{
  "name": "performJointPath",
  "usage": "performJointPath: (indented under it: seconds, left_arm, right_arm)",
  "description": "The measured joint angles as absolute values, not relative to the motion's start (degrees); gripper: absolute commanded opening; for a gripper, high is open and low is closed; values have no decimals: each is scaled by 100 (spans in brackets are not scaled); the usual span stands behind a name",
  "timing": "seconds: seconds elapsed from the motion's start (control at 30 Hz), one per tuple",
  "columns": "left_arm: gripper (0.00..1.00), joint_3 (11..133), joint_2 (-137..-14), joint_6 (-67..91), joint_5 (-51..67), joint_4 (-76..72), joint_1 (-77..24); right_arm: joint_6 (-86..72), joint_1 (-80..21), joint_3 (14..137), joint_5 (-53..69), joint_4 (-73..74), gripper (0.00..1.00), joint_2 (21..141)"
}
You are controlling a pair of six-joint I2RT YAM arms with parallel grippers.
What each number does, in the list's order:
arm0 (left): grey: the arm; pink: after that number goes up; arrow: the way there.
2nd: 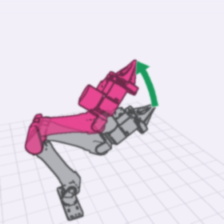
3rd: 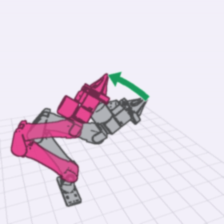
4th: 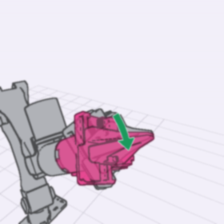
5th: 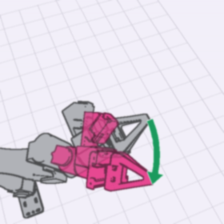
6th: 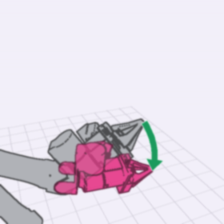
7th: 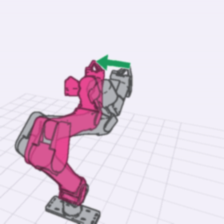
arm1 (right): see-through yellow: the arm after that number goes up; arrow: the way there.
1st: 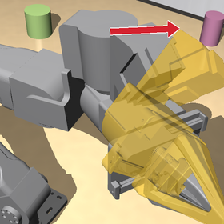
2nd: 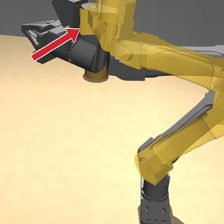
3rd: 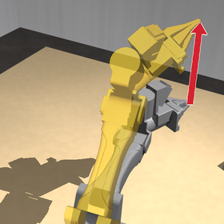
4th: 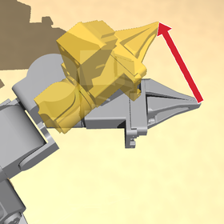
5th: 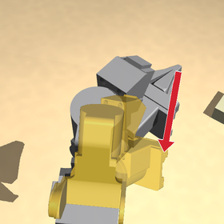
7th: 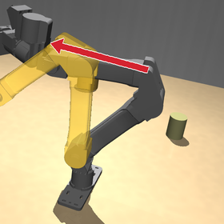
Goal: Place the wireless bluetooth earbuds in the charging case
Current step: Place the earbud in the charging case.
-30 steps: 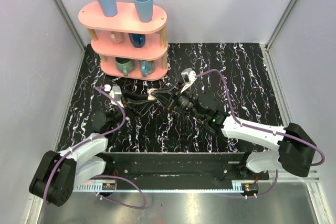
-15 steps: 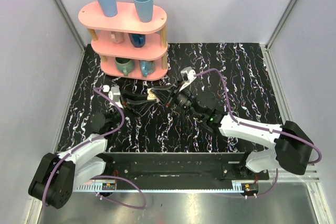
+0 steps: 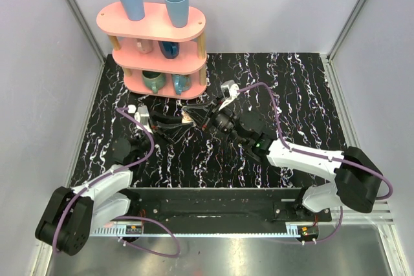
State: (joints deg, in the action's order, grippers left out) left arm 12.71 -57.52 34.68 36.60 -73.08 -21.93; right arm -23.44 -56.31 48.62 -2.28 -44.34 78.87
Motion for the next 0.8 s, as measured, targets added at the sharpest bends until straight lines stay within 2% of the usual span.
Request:
performJointPath:
  seconds: [0.8]
  left_arm:
    - [0,1249,-5634,3288,3310,-7301,-2241]
  right_arm:
    - [-2368,-5802,4805,-513,-4678,22,8016]
